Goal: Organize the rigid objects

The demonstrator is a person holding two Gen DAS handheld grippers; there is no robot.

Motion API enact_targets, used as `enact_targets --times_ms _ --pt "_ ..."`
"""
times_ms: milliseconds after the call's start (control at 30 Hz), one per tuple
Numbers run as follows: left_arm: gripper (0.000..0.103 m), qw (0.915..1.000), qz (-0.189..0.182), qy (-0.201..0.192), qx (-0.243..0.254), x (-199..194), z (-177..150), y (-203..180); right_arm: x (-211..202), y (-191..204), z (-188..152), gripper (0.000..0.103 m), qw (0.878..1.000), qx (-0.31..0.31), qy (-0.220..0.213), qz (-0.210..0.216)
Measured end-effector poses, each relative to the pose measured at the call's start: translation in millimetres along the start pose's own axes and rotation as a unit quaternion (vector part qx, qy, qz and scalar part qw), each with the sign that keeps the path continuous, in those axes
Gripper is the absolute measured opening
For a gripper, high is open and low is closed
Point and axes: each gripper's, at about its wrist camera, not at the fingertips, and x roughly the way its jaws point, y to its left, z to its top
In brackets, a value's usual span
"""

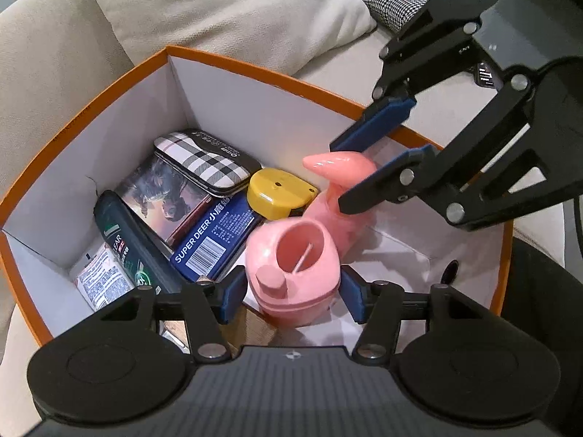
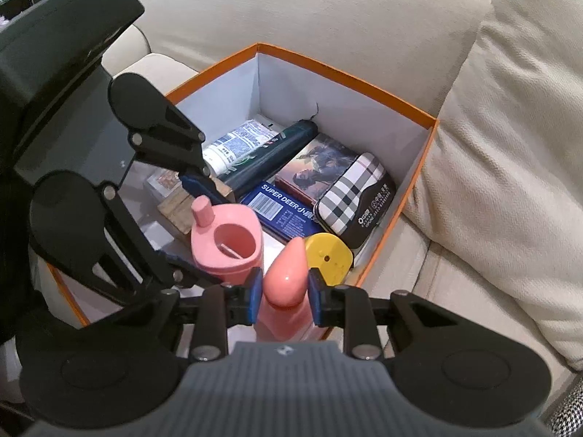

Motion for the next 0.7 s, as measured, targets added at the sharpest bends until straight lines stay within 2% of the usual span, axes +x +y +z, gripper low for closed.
enact_targets --times_ms 33,67,100,267,433,567,700 --pt "0.071 1.0000 0.000 -0.002 -0.003 -1.6 0.5 0.0 -2.0 0.6 0.7 0.034 1.000 0.001 -0.002 0.000" --pt "0.074 1.0000 0.001 -0.005 -0.006 -3.7 0.1 -0.8 -4.2 1.6 1.3 0.044 1.000 0.000 -0.003 -0.003" --pt "0.077 0.9999 0.004 -0.010 -0.010 -7.2 0.0 -0.5 -6.5 3.0 2.0 0.047 1.000 -0.001 -0.005 -0.006" --pt "0.077 0.9993 0.009 -0.029 -0.023 -28.8 -1.1 -0.6 -18.5 11.4 3.1 0.049 1.000 -0.008 -0.010 -0.017" --pt "0.078 0.9965 0.031 -0.071 -0.033 -68.4 -12.3 -2.3 -37.7 21.1 4.1 0.051 0.999 0.007 -0.030 -0.027" --pt "0.078 0.9894 0.064 -0.113 -0.065 -106.9 -24.4 0.1 -57.1 32.5 6.8 0.056 0.997 0.031 -0.052 -0.036" --pt "0.082 0.9738 0.104 -0.170 -0.109 -152.2 -42.1 -0.2 -78.2 51.8 11.2 0.059 0.994 0.062 -0.079 -0.050"
